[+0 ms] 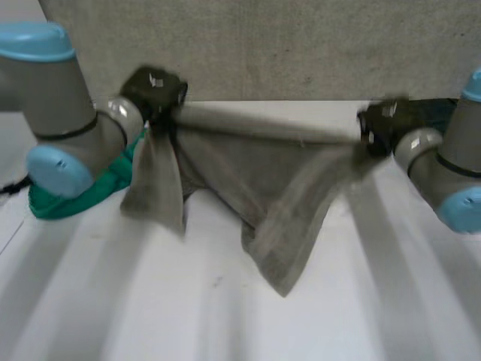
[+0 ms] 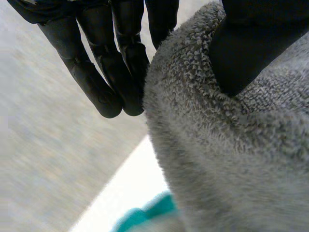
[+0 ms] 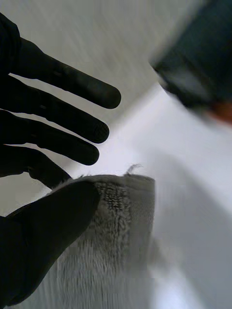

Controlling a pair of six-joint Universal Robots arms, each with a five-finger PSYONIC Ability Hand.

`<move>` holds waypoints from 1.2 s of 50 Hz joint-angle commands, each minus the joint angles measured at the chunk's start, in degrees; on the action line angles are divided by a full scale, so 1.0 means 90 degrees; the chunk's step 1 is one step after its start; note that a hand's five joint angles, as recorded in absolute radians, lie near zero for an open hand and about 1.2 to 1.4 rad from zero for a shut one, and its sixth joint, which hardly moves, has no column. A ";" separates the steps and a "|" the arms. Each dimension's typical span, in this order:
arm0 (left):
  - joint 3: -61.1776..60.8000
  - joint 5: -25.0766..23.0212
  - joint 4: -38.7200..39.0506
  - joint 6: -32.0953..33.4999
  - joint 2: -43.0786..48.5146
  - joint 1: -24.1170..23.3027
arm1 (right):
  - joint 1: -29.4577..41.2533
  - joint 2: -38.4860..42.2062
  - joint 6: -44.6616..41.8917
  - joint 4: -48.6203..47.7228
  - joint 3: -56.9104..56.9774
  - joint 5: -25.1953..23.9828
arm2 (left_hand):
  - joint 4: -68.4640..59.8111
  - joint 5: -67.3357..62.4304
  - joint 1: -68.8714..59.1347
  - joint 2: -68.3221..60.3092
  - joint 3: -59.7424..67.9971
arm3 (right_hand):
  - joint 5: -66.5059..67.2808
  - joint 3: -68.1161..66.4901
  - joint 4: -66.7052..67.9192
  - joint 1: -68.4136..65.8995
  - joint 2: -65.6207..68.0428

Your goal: Fold the laundry.

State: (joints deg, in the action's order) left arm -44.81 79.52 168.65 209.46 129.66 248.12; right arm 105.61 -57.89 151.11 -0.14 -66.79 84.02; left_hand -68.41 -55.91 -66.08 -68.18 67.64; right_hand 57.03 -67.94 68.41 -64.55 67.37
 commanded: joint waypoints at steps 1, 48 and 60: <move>0.2456 0.0129 0.1354 0.0076 0.0214 -0.0040 | 0.0189 0.0095 0.0387 -0.2519 0.1569 0.0927 | -0.1288 -0.1566 -0.1546 -0.1314 0.1373 | 0.1441 -0.1340 0.1288 -0.1717 0.1404; -0.3966 -0.0086 0.2676 0.0642 -0.0500 0.1297 | 0.0307 -0.0043 -0.0101 -0.1439 -0.2120 0.0029 | 0.4803 0.4525 0.4545 0.4777 -0.4718 | 0.1441 -0.1340 0.1288 -0.1717 0.1404; -0.4659 -0.0231 0.2726 0.1023 -0.0891 0.1903 | 0.0219 0.0084 -0.0257 -0.0932 -0.1885 0.0342 | 0.4486 0.4208 0.4228 0.4460 -0.4401 | 0.1441 -0.1340 0.1288 -0.1717 0.1404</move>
State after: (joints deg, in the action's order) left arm -83.86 79.45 194.06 217.47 123.41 263.04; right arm 107.38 -57.61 149.41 -10.99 -84.62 86.44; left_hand -23.74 -13.16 -24.65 -24.26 24.38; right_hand 58.68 -67.95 68.60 -64.55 67.37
